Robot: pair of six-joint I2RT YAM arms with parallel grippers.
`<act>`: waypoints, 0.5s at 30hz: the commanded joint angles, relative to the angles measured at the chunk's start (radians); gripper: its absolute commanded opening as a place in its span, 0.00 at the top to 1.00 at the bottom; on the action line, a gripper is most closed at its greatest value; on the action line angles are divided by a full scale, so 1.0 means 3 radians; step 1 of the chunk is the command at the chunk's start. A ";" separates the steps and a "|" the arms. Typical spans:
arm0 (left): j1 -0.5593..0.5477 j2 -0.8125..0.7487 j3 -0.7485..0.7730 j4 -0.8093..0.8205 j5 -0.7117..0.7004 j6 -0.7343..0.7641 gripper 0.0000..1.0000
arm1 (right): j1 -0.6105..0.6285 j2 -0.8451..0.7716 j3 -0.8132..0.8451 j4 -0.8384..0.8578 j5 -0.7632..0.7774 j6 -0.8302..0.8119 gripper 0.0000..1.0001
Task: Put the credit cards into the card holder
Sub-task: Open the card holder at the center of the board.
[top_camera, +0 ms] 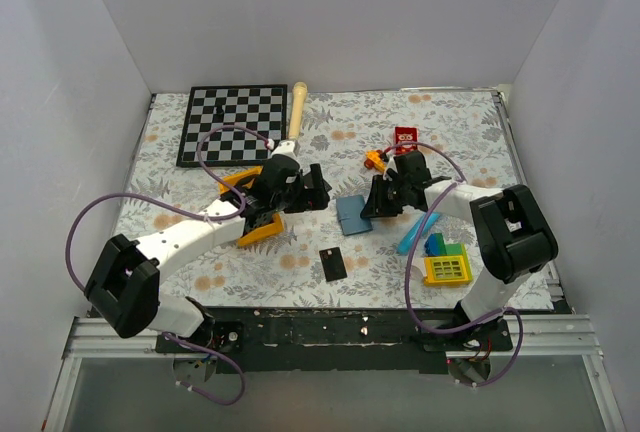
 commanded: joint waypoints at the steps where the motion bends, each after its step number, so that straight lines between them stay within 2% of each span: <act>1: 0.0223 -0.0162 -0.0164 0.0148 0.0321 -0.0133 0.02 | 0.0009 0.0019 -0.0113 0.0038 -0.0043 0.0037 0.75; 4: 0.0315 -0.0168 -0.0195 0.0199 0.0460 -0.0174 0.02 | 0.0009 -0.0113 -0.0118 -0.0028 -0.0017 0.0037 0.95; 5: 0.0320 -0.0168 -0.0180 0.0204 0.0571 -0.0184 0.02 | 0.0009 -0.0175 -0.0113 -0.0059 -0.0002 0.0047 0.99; 9: 0.0320 -0.0270 -0.0235 0.0423 0.0878 -0.0195 0.02 | 0.0009 -0.0511 -0.0108 -0.0156 -0.0037 0.0093 0.99; 12: 0.0325 -0.0413 -0.0368 0.0695 0.0986 -0.0276 0.02 | 0.0009 -0.0808 -0.0118 -0.0232 -0.0119 0.0144 0.99; 15: 0.0325 -0.0439 -0.0374 0.0721 0.1058 -0.0312 0.02 | 0.0009 -0.1115 -0.0123 -0.0391 -0.0119 0.0099 0.99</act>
